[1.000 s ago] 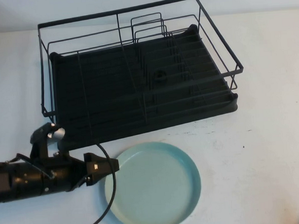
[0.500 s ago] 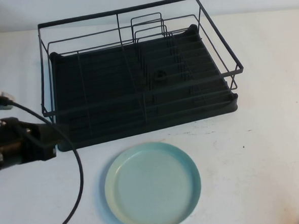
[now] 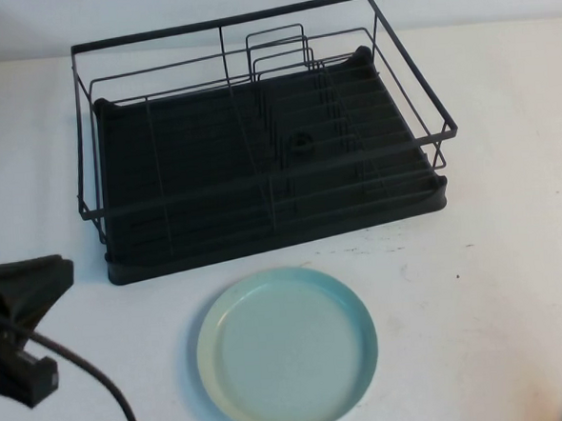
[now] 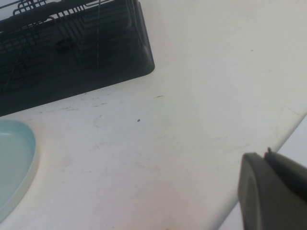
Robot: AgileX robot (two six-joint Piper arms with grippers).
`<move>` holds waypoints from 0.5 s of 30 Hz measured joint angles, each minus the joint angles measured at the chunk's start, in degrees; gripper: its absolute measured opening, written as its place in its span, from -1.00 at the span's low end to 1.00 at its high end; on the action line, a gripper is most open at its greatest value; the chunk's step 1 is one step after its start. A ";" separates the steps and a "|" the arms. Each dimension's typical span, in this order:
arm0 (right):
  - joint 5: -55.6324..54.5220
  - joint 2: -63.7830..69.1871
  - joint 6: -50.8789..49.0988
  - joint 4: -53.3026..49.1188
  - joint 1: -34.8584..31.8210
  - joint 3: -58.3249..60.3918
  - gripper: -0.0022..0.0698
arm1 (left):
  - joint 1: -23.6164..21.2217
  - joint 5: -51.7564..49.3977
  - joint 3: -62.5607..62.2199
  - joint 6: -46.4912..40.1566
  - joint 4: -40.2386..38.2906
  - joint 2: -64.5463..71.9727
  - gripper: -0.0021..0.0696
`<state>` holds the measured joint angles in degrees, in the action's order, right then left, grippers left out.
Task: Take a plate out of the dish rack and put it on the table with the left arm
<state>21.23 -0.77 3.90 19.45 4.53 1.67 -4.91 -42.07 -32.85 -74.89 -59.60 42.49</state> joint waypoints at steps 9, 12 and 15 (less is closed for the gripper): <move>0.00 0.00 0.00 0.00 0.00 0.00 -1.00 | 0.00 -15.86 0.24 4.56 5.88 -10.12 -0.94; 0.00 0.00 0.00 0.00 0.00 0.00 -1.00 | -0.12 -16.52 0.24 4.78 6.31 -11.44 -0.94; 0.00 0.00 0.00 0.00 0.00 0.00 -1.00 | -0.33 -16.63 0.24 4.84 9.03 -12.21 -0.94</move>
<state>21.23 -0.77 3.90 19.45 4.53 1.67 -5.25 -58.69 -32.61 -70.06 -50.57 30.28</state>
